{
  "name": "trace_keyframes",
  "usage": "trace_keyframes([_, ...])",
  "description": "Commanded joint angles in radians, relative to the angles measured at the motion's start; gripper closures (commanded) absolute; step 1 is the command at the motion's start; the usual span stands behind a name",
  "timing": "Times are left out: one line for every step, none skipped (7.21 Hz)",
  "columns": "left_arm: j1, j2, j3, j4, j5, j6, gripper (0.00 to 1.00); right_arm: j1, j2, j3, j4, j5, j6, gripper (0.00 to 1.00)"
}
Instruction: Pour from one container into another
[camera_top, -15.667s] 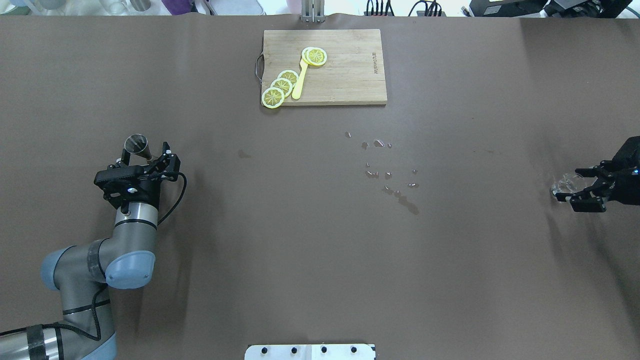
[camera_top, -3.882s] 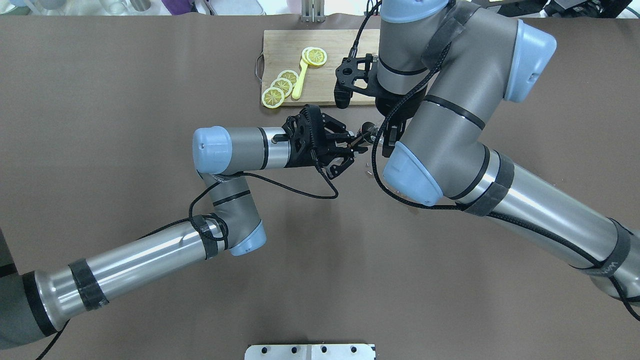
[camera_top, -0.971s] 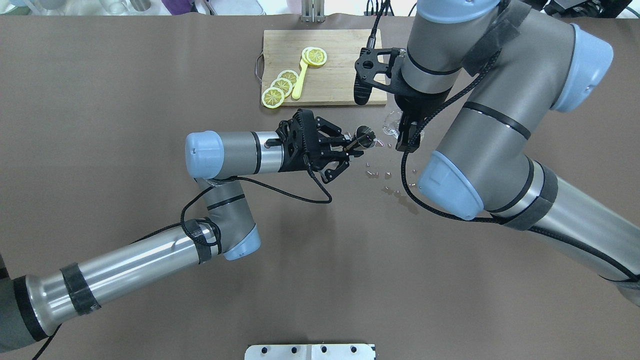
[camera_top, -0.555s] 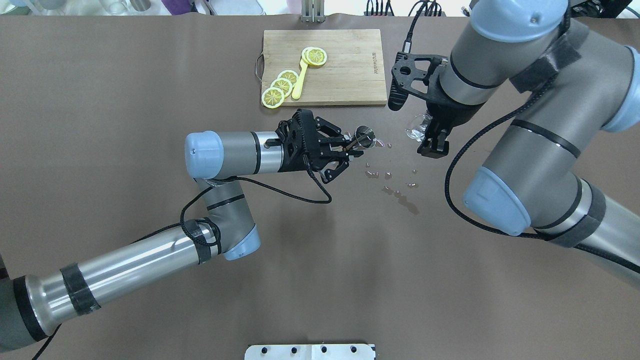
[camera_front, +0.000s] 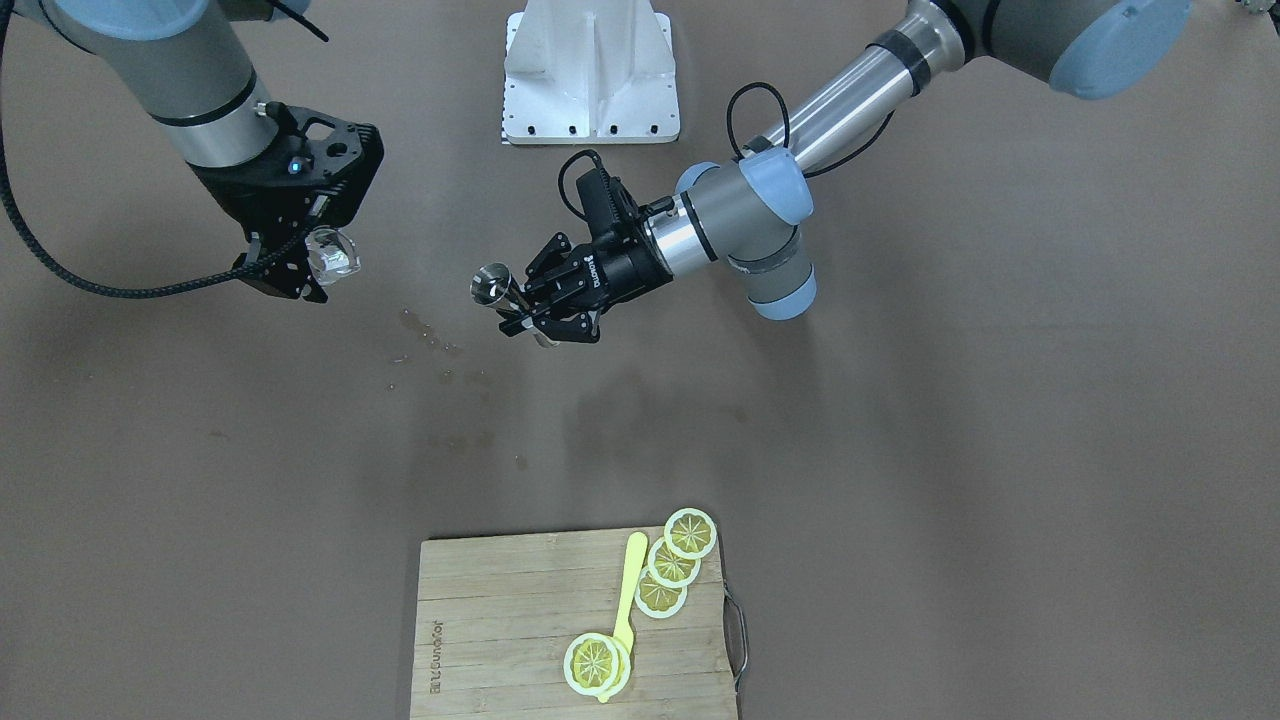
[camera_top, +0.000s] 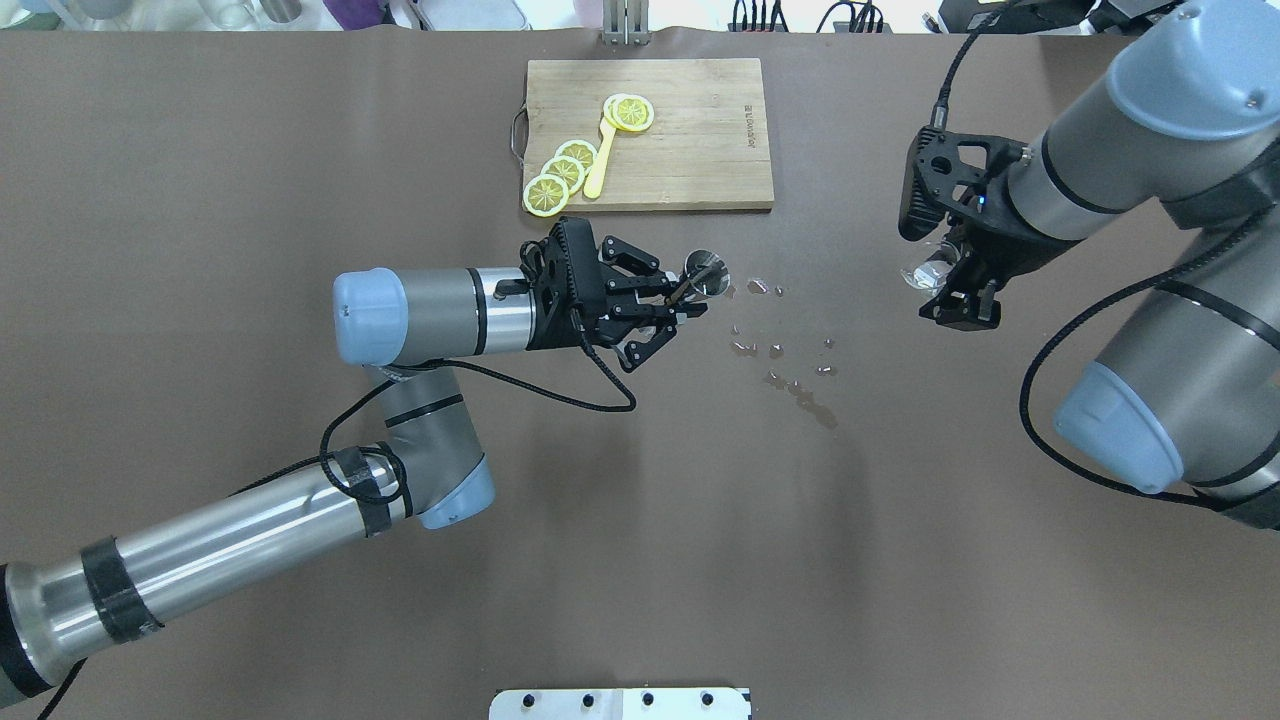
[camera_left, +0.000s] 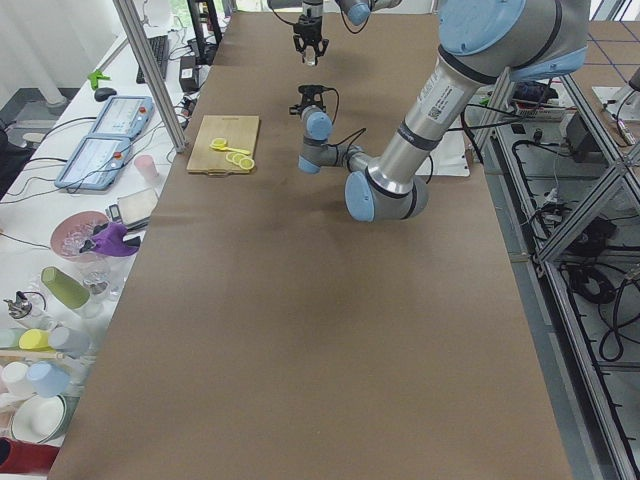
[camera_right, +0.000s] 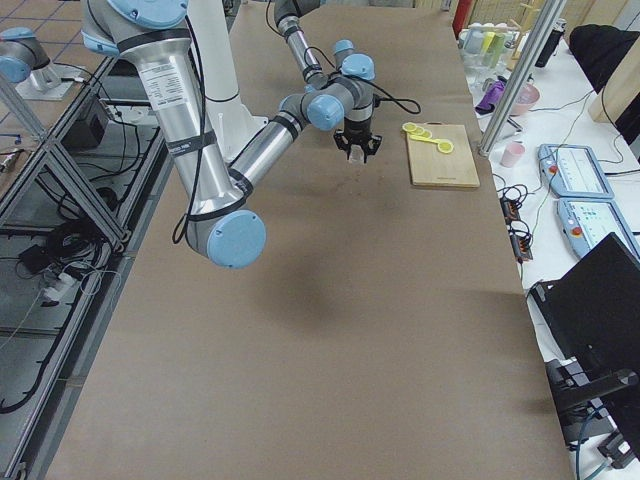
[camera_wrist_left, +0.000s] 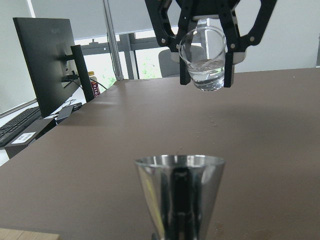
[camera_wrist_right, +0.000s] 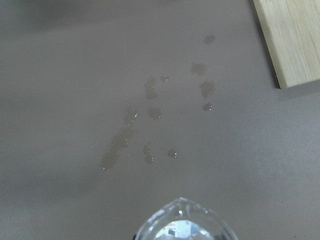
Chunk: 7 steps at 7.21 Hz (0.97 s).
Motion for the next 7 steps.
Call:
trace_keyframes([-0.002,0.098,-0.102,-0.002,0.071,-0.052,1.00,0.047,-0.165,-0.013,0.229,0.045,0.002,1.00])
trace_keyframes([-0.002,0.139,-0.152,-0.002,0.101,-0.095,1.00,0.078,-0.226,-0.034,0.321,0.077,0.002,1.00])
trace_keyframes([0.001,0.182,-0.199,-0.004,0.157,-0.128,1.00,0.110,-0.280,-0.079,0.445,0.112,0.003,1.00])
trace_keyframes([0.001,0.218,-0.231,-0.005,0.249,-0.144,1.00,0.147,-0.310,-0.158,0.595,0.160,0.041,1.00])
trace_keyframes([0.006,0.277,-0.300,-0.004,0.308,-0.179,1.00,0.169,-0.339,-0.247,0.756,0.192,0.067,1.00])
trace_keyframes([0.010,0.334,-0.362,0.002,0.352,-0.220,1.00,0.181,-0.354,-0.321,0.910,0.199,0.118,1.00])
trace_keyframes([0.011,0.398,-0.421,0.013,0.407,-0.231,1.00,0.184,-0.373,-0.406,1.069,0.209,0.149,1.00])
